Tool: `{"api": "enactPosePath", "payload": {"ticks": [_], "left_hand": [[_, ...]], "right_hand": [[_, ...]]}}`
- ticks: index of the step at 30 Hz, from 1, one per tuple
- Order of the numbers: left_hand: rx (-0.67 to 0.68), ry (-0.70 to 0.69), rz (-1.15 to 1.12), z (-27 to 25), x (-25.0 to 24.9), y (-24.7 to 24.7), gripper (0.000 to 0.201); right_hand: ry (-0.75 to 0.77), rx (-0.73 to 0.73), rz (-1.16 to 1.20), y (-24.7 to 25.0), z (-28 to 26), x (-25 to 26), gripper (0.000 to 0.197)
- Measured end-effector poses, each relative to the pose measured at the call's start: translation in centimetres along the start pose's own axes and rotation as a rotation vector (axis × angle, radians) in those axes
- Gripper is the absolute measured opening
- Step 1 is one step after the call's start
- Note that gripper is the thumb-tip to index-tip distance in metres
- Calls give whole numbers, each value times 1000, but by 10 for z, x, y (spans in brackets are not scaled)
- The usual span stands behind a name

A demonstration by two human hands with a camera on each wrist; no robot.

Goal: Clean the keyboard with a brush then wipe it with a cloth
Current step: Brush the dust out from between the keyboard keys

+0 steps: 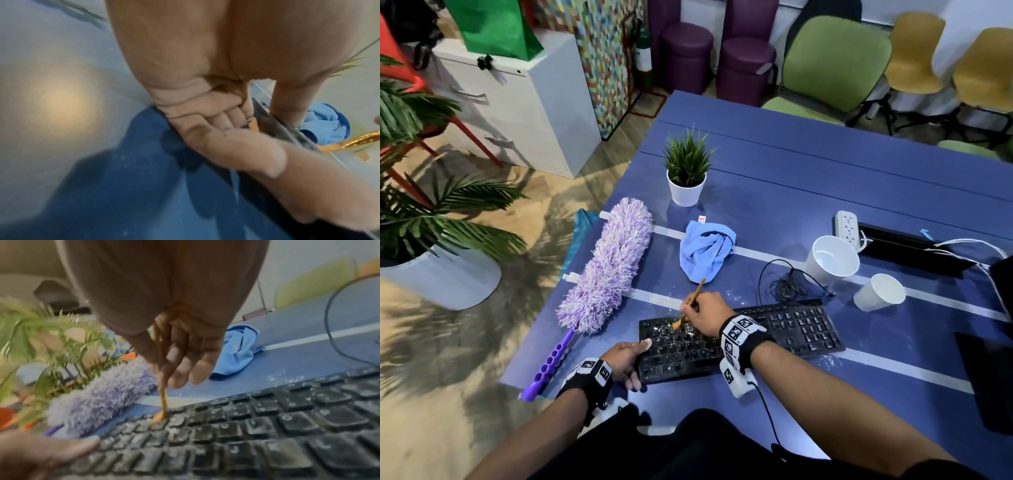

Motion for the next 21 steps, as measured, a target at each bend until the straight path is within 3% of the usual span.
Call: {"api": "enactPosePath", "payload": {"ticks": [3,7,12,15,18,21], "left_hand": [[-21,3,-18,1,0,0,49],[-33,-35,-25,0,4,0,51],[16,-87,-33,6,10,5,74],[3,-92,-39,7,9,3,62],[-27,-95,-48,6,8,0,51],[-48,-109,-60,7,13,3,54]], "right_hand": [[-22,-70,40,6,3,-3,19],[-34,70,61,3,0,4,25],[-11,10,45,1,3,9,24],[41,114,-22,-6,4,16,27],[18,51,-54,-7,8,16,38],[31,81,-43,-7,8,21,33]]}}
Point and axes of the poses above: each hand's wrist, its own z-axis towards the middle knuckle, its own y-axis out of the back of the hand, x = y × z, the point moved 1 cm from there along z, towards the middle knuckle
